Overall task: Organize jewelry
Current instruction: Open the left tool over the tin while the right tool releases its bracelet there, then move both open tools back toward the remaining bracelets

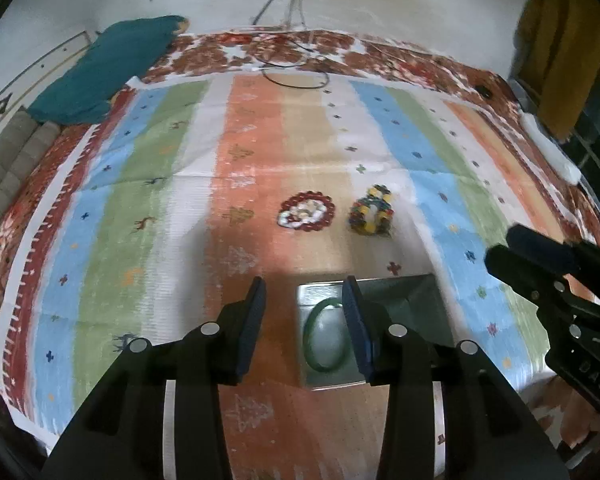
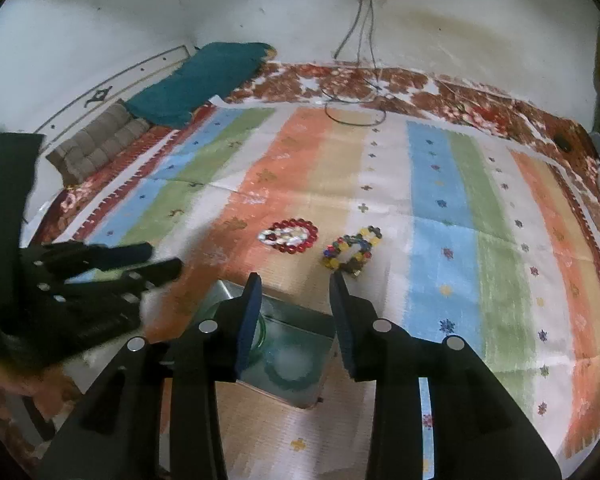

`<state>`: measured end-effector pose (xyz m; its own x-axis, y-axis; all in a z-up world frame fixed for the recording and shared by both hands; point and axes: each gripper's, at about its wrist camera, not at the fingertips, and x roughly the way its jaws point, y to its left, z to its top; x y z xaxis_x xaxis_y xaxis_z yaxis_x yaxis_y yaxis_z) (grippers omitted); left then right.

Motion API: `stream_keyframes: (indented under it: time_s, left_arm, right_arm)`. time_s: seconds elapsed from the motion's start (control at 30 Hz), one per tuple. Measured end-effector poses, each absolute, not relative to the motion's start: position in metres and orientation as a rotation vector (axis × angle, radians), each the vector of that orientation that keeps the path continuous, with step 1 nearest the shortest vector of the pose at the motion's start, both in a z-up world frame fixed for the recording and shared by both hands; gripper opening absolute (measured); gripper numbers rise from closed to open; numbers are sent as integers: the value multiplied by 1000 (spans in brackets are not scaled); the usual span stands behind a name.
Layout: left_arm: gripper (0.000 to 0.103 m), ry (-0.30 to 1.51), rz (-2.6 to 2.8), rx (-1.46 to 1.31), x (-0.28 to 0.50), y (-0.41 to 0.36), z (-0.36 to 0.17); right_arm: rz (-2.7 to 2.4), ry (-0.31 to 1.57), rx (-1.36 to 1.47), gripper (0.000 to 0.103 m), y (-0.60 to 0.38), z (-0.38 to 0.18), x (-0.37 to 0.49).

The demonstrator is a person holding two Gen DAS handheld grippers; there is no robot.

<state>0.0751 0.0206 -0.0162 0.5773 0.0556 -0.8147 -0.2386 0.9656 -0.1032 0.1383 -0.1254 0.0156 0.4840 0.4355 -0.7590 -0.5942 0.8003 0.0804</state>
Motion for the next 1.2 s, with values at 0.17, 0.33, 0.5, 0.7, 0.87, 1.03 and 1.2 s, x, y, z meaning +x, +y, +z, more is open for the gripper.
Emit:
stream_keyframes:
  time_s: [0.17,0.33,0.5,0.7,0.87,1.03,1.2]
  left_arm:
    - [40,945,211,-259,77,41,-17]
    - [42,968,221,-279,87,51,-23]
    - [47,979,221,-271,99,53,-27]
    - [52,1015,209,-257,119,55,-34]
    - [52,1042,233,-230,134,61,-42]
    - [52,1064,232,-215,151,62,-53]
    - [53,1083,233,-215,166,65,-63]
  right_arm:
    - [594,915,-189,36,-131,5,156]
    - [575,960,-169,41,-135,-3,172]
    - [561,984,-165,47,-134,-8,185]
    - [535,1011,-179,54,-130,-18,201]
    - [527,1041,-191,57,-124,-28,215]
    - [519,1079,-205,57,-115,-41,226]
    - [505,1106,-215,57,-106,-52,238]
